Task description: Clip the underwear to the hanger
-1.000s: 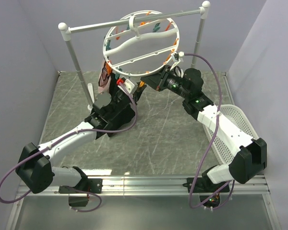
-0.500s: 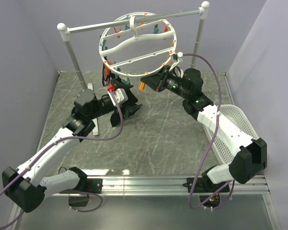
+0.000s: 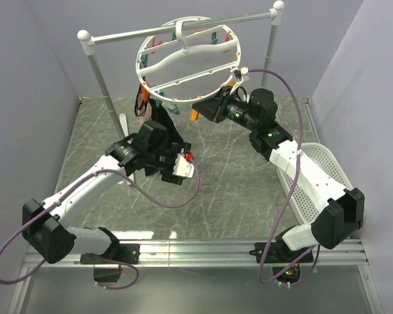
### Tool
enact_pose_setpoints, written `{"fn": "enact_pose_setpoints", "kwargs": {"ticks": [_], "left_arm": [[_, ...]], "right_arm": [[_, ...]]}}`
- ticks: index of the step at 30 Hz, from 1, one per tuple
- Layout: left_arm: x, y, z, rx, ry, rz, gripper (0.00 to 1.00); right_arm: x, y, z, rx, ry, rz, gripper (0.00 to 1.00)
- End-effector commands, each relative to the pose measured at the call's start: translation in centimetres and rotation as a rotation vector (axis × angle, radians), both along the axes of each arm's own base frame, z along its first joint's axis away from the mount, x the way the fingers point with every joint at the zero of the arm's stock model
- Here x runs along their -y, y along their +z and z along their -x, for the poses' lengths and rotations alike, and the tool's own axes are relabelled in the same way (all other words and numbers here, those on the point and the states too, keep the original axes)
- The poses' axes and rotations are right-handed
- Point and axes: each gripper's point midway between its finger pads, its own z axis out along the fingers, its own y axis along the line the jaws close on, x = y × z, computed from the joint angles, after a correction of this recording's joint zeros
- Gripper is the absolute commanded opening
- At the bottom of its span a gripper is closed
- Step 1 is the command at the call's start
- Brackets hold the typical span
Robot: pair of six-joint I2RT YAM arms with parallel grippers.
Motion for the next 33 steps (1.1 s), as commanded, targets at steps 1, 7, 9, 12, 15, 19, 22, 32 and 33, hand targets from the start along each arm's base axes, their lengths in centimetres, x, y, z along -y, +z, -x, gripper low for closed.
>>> {"fn": "enact_pose_setpoints", "kwargs": {"ticks": [1,7,9,12,15,19,22,32,33], "left_arm": [[-0.7,-0.7,-0.3,0.129,-0.074,-0.117,0.8],[-1.2,-1.9,-2.5,0.241,-0.128,-0.257,0.8],[-1.1,-2.1,-3.2,0.254,-0.131,-0.295,0.8],[-0.8,-2.2,-4.7,0.245,-0.094,-0.34,0.77],[-0.2,-1.9,-6.2,0.278,-0.046,-0.35,0.75],[-0.4,-3.2,-7.2,0.303,-0.011,-0.457,0.71],[-0.2,-3.5,-7.9,0.299,0.024,-0.49,0.71],[-0.6,-4.9,-10.0,0.328,0.177,-0.669,0.72],[-0.9,-4.7,-10.4,0.338,0.198,-0.691,0.72]], "right_arm": [[-0.3,2.7,0.3,0.058,0.008,-0.025,0.0],[-0.2,2.3,0.4,0.065,-0.006,-0.001,0.0],[-0.2,2.2,0.3,0.063,-0.014,0.004,0.0],[0.0,2.3,0.2,0.061,-0.033,0.015,0.0],[0.0,2.2,0.0,0.059,-0.042,0.023,0.0],[0.0,1.9,0.0,0.059,-0.052,0.035,0.0],[0.1,1.9,-0.1,0.063,-0.063,0.044,0.0],[0.2,1.7,-0.3,0.063,-0.086,0.064,0.0],[0.2,1.7,-0.3,0.063,-0.086,0.066,0.0]]}}
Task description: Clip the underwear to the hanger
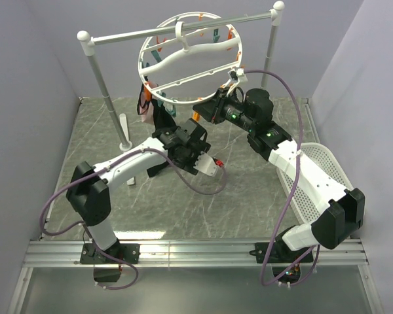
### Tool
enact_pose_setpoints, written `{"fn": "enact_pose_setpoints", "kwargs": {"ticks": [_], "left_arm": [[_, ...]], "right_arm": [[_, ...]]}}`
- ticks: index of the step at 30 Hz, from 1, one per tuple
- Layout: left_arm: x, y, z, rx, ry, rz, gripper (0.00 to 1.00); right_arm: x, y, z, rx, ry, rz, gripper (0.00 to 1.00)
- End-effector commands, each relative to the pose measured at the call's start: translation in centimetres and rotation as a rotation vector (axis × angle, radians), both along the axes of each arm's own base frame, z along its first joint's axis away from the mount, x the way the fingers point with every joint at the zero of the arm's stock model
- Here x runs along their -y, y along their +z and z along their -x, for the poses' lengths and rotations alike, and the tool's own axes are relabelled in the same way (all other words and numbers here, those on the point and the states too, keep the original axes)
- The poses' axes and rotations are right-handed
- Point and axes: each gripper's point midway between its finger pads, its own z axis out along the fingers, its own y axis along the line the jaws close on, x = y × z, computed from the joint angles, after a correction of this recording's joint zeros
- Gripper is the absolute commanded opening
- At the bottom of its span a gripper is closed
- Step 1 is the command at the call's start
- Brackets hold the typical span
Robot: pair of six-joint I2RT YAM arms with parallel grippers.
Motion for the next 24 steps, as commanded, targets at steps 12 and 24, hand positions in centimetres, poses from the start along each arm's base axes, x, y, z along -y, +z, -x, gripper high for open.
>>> {"fn": "enact_pose_setpoints", "kwargs": {"ticks": [12,24], "left_arm": [[-1.2,0.8,-3.4,0.072,0.178,-0.19,0.72],[-3.5,-0.6,-4.0,0.066,0.251,-0.366,0.66]], "right_arm": [[0.0,2.7,0.5,0.077,0.003,-0.017,0.0],[0.0,2.8,0.7,0.081,0.009,-0.018,0.0]]}}
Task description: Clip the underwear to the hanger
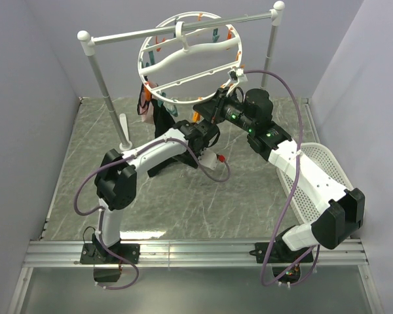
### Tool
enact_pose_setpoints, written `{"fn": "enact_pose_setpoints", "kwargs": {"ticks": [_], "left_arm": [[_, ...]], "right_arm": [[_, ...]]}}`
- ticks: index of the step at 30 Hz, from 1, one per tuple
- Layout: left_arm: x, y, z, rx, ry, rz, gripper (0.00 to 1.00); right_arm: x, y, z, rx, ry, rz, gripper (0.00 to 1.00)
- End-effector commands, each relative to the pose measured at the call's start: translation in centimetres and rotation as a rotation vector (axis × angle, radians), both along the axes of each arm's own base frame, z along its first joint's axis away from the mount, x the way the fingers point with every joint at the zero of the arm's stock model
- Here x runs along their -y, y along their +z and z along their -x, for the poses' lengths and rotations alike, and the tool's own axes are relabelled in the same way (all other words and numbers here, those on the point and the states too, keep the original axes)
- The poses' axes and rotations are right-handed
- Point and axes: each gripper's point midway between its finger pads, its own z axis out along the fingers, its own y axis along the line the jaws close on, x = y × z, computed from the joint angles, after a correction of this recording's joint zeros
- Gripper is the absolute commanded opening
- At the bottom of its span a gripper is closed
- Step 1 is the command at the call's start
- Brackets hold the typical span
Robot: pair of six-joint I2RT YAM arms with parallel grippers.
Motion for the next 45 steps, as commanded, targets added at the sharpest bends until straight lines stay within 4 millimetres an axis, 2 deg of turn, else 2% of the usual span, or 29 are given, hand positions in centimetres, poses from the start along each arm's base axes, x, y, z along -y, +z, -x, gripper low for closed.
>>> {"fn": "enact_pose_setpoints", "kwargs": {"ticks": [1,8,12,20,21,23,24,25,27,29,30,31,34,38,45], "left_arm": [[-0.9,1.3,-0.6,0.032,0.046,-0.044,0.65],[-1.8,1.1,0.1,0.001,0.058,-0.079,0.45],[-2.0,1.2,0.8,-0.028,0.051,-0.071,0.26],[-2.0,2.3,3.3,-0.084,-0.049,0.008,0.0],[-2.0,3.1,3.8,-0.085,-0.067,0.047,0.0],[-2.0,3.0,4.4,-0.09,-0.089,0.069,0.0],[-1.9,3.8,4.8,-0.081,-0.102,0.105,0.0],[-2.1,3.5,5.2,-0.088,-0.111,0.11,0.0],[-1.7,4.8,5.3,-0.044,-0.129,0.173,0.0],[-1.6,4.7,6.1,-0.058,-0.17,0.201,0.0],[-1.1,5.9,5.9,-0.015,-0.182,0.253,0.0],[-1.0,5.6,6.4,-0.029,-0.2,0.268,0.0],[-0.3,6.9,6.9,-0.014,-0.221,0.355,0.0],[0.4,8.9,7.0,-0.008,-0.222,0.494,0.0],[0.6,13.4,6.7,0.106,-0.235,0.752,0.0]], "right_arm": [[-0.1,2.9,0.9,0.069,0.019,-0.031,0.0],[0.0,2.7,0.8,0.071,0.012,-0.024,0.0],[0.1,2.8,0.6,0.075,0.006,-0.024,0.0],[0.1,2.8,0.3,0.075,-0.004,-0.024,0.0],[0.2,2.9,0.3,0.074,-0.008,-0.027,0.0],[0.3,2.8,0.2,0.069,-0.012,-0.031,0.0],[0.3,2.8,0.2,0.068,-0.011,-0.032,0.0],[0.3,2.8,0.1,0.066,-0.012,-0.034,0.0],[0.3,2.8,0.1,0.065,-0.012,-0.035,0.0],[0.3,2.8,0.0,0.063,-0.012,-0.036,0.0],[0.3,2.9,0.0,0.064,-0.014,-0.037,0.0],[0.4,2.9,0.0,0.062,-0.015,-0.038,0.0],[0.4,3.0,-0.1,0.062,-0.017,-0.043,0.0],[0.5,2.9,0.2,0.063,-0.001,-0.045,0.0],[0.3,2.6,0.6,0.079,0.037,-0.037,0.0]]}}
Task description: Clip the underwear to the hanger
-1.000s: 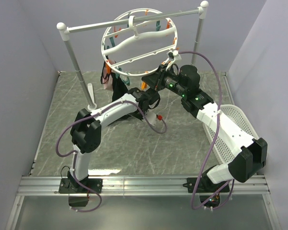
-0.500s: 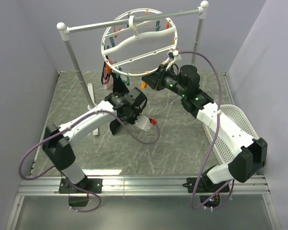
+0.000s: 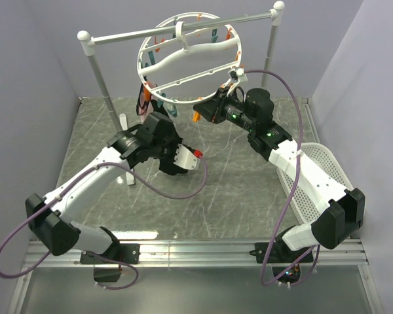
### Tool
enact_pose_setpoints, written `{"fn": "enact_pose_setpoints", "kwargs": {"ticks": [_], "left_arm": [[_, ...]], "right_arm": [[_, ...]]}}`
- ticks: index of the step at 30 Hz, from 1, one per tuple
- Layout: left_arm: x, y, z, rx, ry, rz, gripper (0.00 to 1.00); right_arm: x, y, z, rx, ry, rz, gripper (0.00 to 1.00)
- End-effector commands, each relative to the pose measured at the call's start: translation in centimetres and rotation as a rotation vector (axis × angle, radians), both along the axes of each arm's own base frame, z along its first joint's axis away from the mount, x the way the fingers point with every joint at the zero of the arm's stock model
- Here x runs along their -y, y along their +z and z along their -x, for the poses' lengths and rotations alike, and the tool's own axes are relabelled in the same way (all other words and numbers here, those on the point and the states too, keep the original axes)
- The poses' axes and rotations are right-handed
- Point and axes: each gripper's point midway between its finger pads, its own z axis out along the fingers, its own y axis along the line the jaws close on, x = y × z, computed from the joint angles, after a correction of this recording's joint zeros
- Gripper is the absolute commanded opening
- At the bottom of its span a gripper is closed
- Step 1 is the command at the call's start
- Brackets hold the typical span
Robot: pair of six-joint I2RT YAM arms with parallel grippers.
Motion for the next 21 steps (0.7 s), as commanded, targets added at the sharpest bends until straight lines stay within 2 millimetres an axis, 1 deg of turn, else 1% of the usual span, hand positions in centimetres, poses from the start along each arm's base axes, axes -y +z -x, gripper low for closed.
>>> {"fn": "enact_pose_setpoints", "kwargs": {"ticks": [1,3,5,6,7,9,10,15,18,21], "left_arm": [[2.1,4.4,0.3,0.062,-0.052,0.222,0.0],[2.4,5.3,0.5,0.042,-0.062,0.274,0.0],[2.6,5.8,0.8,0.01,-0.064,0.316,0.0],[2.6,6.6,0.5,0.014,-0.057,0.341,0.0],[2.9,6.7,0.8,-0.012,-0.075,0.361,0.0],[3.0,7.6,0.6,-0.036,-0.076,0.397,0.0],[3.3,7.9,0.8,-0.062,-0.087,0.42,0.0],[4.2,9.5,-0.2,-0.11,-0.071,0.491,0.0],[4.5,10.1,-0.6,-0.116,-0.077,0.501,0.0],[5.0,10.2,-0.8,-0.121,-0.086,0.508,0.0]], "right_arm": [[0.0,2.6,0.7,0.075,0.033,-0.038,0.0],[0.0,2.7,0.9,0.081,0.043,-0.039,0.0],[-0.1,2.6,0.9,0.086,0.048,-0.039,0.0],[-0.2,2.7,1.1,0.089,0.057,-0.04,0.0],[-0.2,2.7,1.1,0.091,0.063,-0.042,0.0],[-0.2,2.8,1.4,0.101,0.077,-0.048,0.0],[-0.4,2.8,1.8,0.107,0.097,-0.051,0.0],[-0.6,2.4,2.1,0.119,0.129,-0.048,0.0],[-0.7,2.4,2.2,0.127,0.138,-0.049,0.0],[-0.7,2.3,2.2,0.133,0.143,-0.048,0.0]]}}
